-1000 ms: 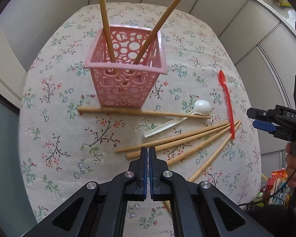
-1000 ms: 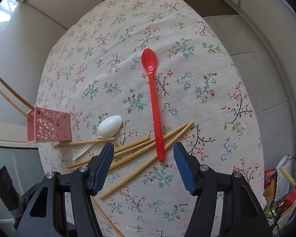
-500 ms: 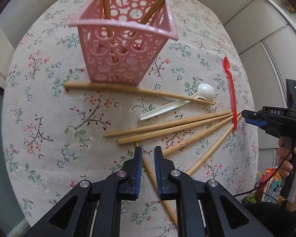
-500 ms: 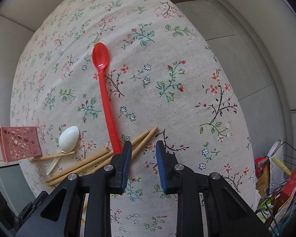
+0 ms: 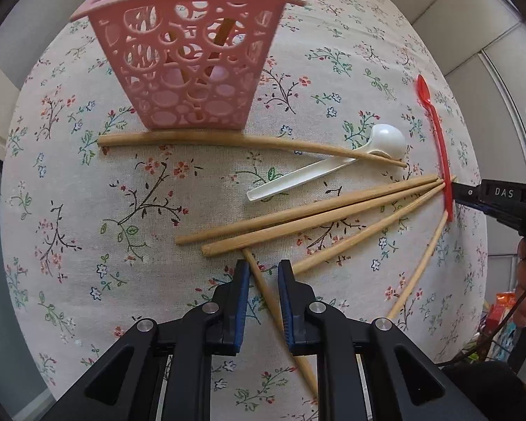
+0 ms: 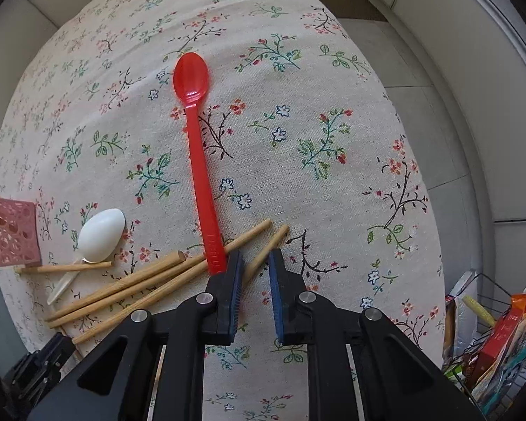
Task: Organize utensils
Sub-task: 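Close the left gripper on a loose chopstick while the right gripper grasps another, then lift both held chopsticks and carry them over the pink basket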
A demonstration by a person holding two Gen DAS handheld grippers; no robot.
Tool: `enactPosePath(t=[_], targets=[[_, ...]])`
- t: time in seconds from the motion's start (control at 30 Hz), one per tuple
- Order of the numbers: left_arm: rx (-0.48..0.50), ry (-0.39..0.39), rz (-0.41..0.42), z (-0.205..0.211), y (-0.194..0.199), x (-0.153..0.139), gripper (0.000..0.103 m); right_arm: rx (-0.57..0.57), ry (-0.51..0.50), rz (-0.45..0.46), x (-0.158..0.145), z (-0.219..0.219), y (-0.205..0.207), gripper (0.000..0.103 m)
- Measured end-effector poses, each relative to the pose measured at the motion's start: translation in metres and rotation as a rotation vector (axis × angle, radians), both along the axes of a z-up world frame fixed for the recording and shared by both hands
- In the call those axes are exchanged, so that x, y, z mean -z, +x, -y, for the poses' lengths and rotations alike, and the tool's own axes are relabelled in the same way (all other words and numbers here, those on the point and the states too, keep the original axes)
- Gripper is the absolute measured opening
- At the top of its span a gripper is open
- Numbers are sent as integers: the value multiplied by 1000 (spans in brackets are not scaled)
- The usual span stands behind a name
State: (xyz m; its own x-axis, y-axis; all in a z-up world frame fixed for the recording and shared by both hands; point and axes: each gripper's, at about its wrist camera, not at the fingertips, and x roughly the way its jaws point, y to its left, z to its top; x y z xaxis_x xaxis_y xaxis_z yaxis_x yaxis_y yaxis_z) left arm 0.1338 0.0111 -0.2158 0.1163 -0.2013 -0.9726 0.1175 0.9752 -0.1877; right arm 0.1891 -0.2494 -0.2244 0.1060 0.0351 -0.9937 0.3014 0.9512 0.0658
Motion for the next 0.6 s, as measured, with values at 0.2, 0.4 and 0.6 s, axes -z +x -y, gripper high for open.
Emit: enactPosePath(t=[0.2, 0.4, 0.6], targets=[[14, 34, 19, 2, 1, -1, 7, 16, 81, 22, 2, 21, -5, 6], [12, -15, 79, -6, -1, -18, 4, 33, 150, 77, -11, 45, -13, 5], [1, -51, 218, -10, -6, -65, 4, -28, 167, 204, -59, 34, -33, 5]])
